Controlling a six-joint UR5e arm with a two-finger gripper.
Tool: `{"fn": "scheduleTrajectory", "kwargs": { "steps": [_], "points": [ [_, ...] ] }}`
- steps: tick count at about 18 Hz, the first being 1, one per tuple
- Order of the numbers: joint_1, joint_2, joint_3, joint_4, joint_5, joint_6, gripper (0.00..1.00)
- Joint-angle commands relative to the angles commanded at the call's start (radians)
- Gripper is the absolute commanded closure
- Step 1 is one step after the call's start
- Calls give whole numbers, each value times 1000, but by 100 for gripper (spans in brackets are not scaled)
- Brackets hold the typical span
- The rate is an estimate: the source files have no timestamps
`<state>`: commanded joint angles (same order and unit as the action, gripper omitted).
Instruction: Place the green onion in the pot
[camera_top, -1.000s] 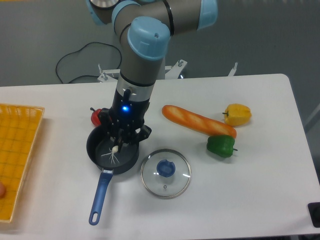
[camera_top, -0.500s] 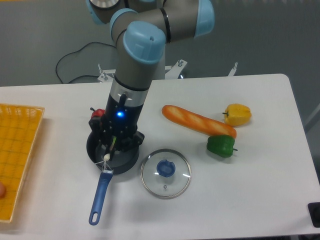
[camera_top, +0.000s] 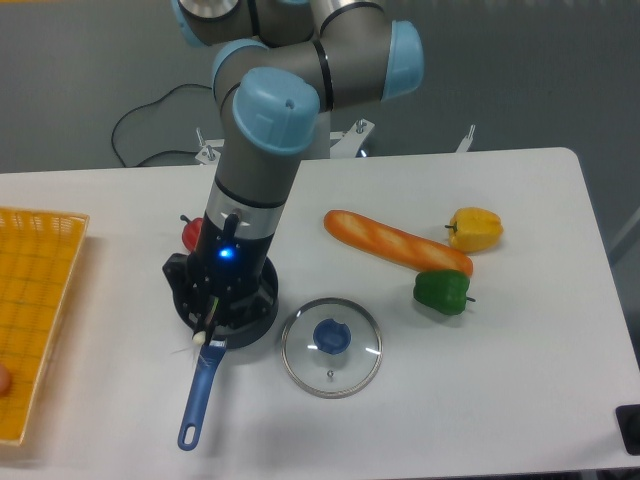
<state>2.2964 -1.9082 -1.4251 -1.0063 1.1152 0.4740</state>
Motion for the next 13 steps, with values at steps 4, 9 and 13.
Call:
{"fn": "scheduleTrajectory", "kwargs": {
  "steps": [4, 9, 13],
  "points": [
    [-14, -11, -6, 0, 2, -2, 97],
    [-23, -29, -6, 2, 2, 0, 97],
    [-40, -46, -6, 25, 2, 0, 97]
  ]
}}
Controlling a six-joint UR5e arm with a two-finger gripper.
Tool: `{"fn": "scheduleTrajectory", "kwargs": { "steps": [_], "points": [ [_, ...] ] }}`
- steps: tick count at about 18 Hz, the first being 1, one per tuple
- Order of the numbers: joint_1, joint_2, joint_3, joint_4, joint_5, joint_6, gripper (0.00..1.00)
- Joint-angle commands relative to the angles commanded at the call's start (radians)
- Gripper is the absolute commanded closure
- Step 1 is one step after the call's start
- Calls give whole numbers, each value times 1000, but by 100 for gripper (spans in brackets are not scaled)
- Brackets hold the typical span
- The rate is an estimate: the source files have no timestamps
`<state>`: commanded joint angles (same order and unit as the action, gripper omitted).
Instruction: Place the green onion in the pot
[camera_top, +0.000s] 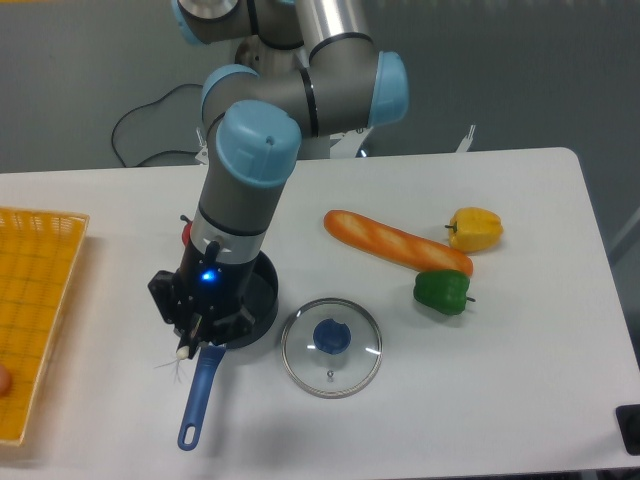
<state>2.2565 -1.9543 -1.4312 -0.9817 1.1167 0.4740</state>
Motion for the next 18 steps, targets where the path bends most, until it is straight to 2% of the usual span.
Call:
{"fn": "scheduleTrajectory", "kwargs": {
  "steps": [18],
  "points": [
    [-48, -61, -9, 12, 2, 0, 96]
  ]
}}
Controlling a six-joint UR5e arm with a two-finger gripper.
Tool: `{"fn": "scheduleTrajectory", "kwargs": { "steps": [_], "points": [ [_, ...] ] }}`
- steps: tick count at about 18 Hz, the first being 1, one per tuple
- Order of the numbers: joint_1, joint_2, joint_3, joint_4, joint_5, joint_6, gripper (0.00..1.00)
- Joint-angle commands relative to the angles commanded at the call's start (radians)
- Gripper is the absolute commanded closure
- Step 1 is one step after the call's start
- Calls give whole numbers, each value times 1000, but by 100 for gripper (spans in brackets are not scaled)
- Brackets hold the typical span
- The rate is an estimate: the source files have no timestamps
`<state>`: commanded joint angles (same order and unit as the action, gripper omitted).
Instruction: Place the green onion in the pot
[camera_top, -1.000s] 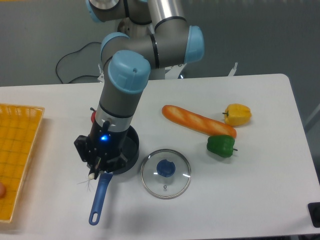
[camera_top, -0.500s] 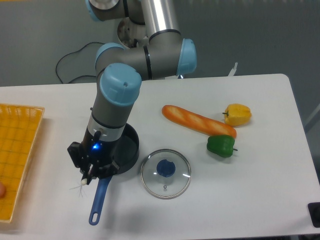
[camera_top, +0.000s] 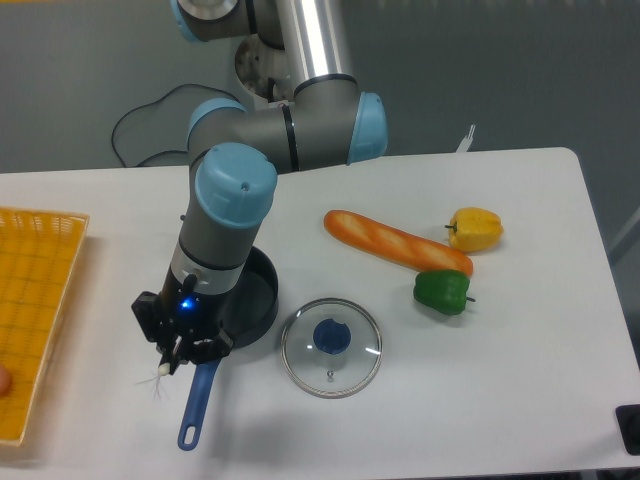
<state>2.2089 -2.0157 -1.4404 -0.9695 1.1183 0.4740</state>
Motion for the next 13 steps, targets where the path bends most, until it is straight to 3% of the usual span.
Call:
{"fn": "scheduleTrajectory", "kwargs": {
  "steps": [13],
  "points": [
    [-5, -23, 6, 2, 0, 6, 97]
  ]
}}
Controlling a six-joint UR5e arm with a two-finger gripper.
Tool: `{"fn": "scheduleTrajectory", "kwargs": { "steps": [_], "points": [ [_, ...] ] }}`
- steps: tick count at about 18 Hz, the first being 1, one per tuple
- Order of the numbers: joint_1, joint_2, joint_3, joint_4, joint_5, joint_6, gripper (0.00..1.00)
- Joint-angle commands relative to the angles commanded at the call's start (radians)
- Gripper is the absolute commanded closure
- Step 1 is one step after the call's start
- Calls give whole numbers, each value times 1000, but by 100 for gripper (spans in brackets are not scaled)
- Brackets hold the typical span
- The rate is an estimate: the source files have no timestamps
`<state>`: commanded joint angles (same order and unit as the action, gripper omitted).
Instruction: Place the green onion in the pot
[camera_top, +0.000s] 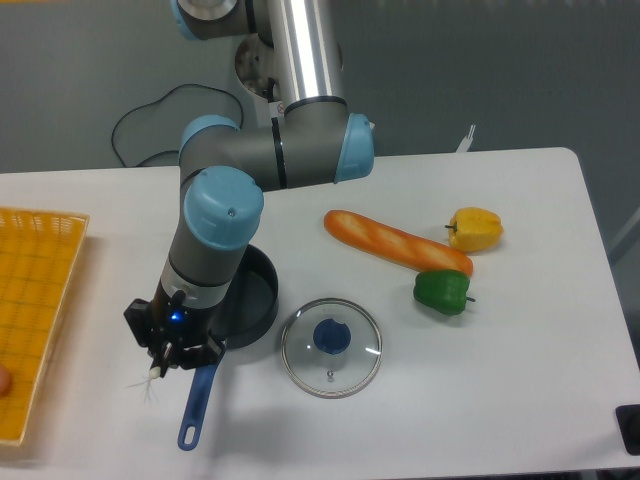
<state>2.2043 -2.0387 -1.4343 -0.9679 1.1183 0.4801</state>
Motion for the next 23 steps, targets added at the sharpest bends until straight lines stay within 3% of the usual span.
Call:
{"fn": "scheduleTrajectory", "kwargs": {
  "steps": [11, 23],
  "points": [
    [18, 2, 69, 0, 0, 0, 97],
    [20, -5, 54, 0, 0, 0, 97]
  ]
}}
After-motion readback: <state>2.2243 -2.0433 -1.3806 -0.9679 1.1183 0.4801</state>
